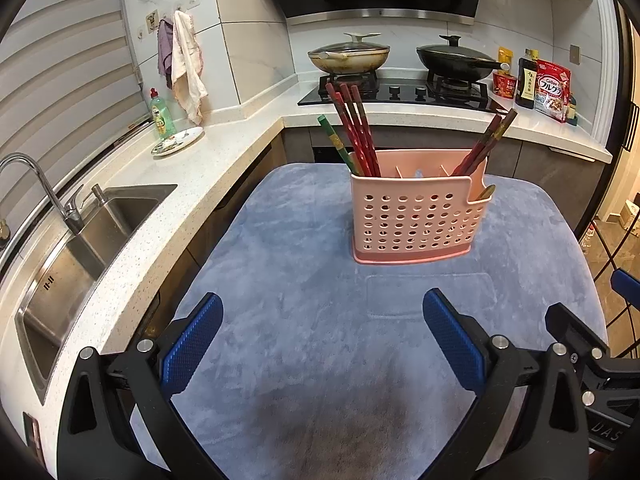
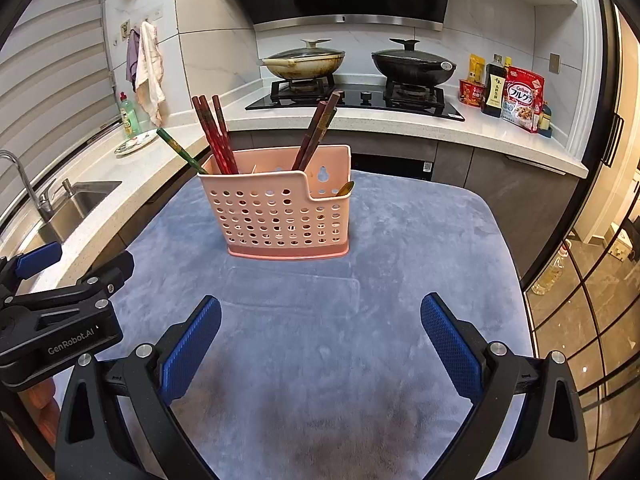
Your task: Organize utensils
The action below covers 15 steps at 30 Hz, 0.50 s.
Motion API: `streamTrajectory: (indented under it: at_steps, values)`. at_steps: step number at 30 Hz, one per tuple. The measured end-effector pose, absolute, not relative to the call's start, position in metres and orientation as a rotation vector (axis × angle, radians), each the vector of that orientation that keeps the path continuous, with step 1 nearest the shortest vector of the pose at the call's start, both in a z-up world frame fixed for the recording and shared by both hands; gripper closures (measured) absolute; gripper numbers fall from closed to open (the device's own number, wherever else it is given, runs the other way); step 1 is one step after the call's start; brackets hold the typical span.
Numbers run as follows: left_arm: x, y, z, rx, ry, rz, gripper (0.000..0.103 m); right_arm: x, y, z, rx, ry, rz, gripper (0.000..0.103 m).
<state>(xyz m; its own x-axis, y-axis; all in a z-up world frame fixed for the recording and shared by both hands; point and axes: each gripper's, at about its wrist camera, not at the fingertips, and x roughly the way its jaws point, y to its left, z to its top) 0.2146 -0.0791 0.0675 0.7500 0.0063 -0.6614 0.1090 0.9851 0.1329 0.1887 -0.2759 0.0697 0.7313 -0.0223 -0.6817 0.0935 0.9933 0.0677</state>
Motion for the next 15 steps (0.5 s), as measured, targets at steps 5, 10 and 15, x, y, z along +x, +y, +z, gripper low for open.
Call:
streamTrajectory:
  at_steps: [5,10,15]
  values:
    - [0.2151,-0.0796,0.0692,0.166,0.719,-0.06,0.007,0.1892,-0.2773,0.0697,0.101,0.749,-0.065,0.007]
    - [0.2148,-0.0797,0.0701,0.167,0.719,-0.061,0.007,0.1897,-0.2776,0.0696,0.102,0.748,-0.064,0.007]
    - [0.2147,-0.0797,0.0725,0.162,0.716,-0.063,0.007,0.189,-0.2777,0.0696,0.102,0.748,-0.064,0.007]
